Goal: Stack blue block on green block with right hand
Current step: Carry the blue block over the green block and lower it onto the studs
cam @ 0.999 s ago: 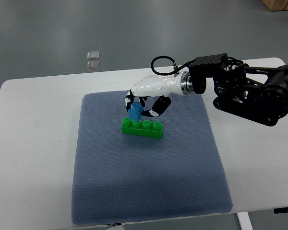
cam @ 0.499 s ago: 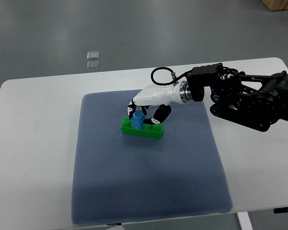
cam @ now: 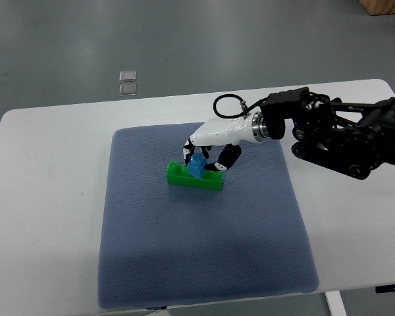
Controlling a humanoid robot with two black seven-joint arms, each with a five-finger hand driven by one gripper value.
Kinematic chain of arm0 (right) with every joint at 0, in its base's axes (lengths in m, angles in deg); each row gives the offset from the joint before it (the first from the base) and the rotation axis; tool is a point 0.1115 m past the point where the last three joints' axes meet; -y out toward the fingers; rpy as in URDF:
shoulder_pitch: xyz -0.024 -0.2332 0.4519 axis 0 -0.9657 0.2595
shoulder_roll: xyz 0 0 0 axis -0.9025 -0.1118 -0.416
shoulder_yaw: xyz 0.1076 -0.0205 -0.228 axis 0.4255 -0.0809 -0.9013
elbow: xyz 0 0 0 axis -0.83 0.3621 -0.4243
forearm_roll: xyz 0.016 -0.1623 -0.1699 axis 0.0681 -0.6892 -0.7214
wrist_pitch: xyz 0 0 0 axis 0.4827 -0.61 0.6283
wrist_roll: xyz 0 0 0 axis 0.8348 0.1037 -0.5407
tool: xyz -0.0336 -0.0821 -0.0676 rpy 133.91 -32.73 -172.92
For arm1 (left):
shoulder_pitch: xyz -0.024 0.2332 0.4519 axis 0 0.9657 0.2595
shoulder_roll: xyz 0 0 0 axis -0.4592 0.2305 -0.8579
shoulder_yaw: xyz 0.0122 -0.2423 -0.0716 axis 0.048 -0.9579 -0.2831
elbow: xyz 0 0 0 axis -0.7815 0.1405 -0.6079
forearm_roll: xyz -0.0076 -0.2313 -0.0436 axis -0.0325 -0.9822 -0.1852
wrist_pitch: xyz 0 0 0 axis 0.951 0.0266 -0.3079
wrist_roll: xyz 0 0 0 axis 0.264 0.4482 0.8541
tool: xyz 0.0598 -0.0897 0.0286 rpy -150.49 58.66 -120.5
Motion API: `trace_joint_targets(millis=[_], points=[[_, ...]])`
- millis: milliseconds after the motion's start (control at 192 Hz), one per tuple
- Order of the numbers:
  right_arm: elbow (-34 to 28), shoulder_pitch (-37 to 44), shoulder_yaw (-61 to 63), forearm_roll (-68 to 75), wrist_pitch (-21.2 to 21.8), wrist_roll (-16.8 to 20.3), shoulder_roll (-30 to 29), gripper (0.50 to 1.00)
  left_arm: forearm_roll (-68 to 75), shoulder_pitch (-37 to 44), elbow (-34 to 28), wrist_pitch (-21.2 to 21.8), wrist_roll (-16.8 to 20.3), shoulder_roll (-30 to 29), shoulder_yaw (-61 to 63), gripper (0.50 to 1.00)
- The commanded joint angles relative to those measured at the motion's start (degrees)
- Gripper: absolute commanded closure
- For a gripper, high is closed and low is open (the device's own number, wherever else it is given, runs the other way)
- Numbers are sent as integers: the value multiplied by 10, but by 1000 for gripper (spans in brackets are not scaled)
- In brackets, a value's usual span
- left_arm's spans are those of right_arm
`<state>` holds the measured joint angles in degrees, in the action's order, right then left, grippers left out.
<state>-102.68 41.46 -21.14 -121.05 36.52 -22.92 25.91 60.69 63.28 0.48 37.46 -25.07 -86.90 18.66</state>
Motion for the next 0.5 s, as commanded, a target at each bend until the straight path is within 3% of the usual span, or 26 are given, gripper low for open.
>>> trace_joint_targets(millis=[0, 494], points=[[0, 0, -3, 0, 0, 0, -1, 1000, 0, 0, -1, 0, 0, 0, 0, 500], [22, -1, -12, -4, -5, 1, -7, 1000, 0, 0, -1, 0, 0, 0, 0, 500]])
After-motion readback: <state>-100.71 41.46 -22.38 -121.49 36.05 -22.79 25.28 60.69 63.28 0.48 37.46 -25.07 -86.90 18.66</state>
